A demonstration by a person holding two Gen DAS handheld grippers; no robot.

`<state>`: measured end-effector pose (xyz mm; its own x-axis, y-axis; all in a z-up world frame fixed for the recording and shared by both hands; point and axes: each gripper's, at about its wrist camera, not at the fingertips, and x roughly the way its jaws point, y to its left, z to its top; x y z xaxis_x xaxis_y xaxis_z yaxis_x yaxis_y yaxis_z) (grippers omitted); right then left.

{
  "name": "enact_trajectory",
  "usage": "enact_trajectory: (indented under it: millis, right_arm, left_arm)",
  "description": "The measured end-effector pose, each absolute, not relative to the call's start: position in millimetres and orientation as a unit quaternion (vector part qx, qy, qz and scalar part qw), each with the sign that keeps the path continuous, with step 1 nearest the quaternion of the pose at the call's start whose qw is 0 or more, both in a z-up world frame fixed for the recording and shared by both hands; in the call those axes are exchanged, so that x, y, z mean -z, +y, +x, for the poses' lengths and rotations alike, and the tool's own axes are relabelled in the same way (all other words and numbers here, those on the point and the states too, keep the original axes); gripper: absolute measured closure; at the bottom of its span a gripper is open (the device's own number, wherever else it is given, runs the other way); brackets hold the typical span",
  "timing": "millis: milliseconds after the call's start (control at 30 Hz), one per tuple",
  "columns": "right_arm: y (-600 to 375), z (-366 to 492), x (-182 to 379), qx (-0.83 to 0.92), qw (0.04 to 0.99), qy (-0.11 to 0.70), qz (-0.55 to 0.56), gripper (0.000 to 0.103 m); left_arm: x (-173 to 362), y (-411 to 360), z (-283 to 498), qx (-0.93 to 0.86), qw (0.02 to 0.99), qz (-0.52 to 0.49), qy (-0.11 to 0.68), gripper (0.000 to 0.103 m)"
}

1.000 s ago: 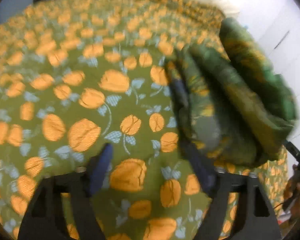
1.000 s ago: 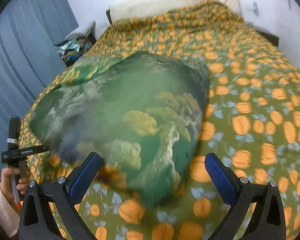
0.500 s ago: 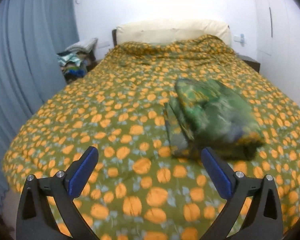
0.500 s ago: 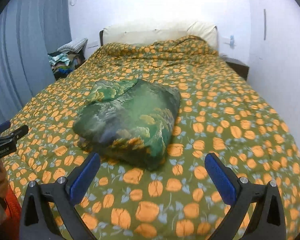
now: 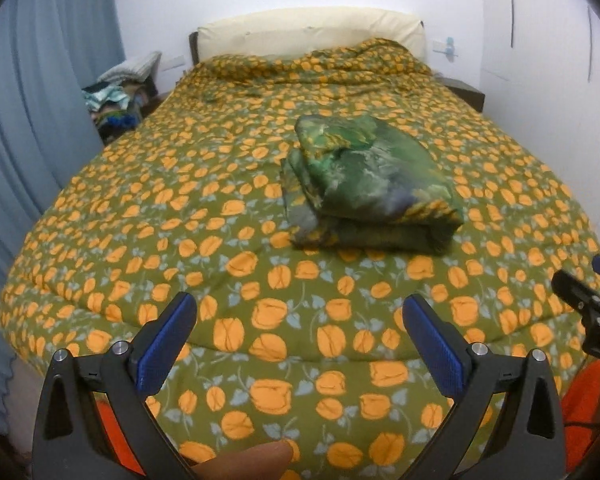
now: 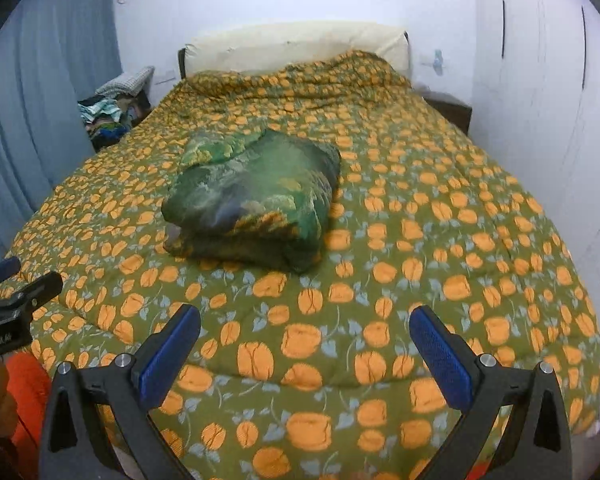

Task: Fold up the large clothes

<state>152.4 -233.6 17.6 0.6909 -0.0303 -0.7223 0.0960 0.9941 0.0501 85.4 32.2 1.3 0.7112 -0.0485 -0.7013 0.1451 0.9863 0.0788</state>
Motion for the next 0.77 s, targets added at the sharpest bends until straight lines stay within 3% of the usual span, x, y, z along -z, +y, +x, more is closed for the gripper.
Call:
enact_trajectory:
  millis: [767]
  right_arm:
    - [-209, 141, -18, 0.049, 0.912, 0.406, -0.005, 0.0]
  left_arm:
    - [0, 27, 78, 0.044, 0.931, 0.065, 0.355, 0.0]
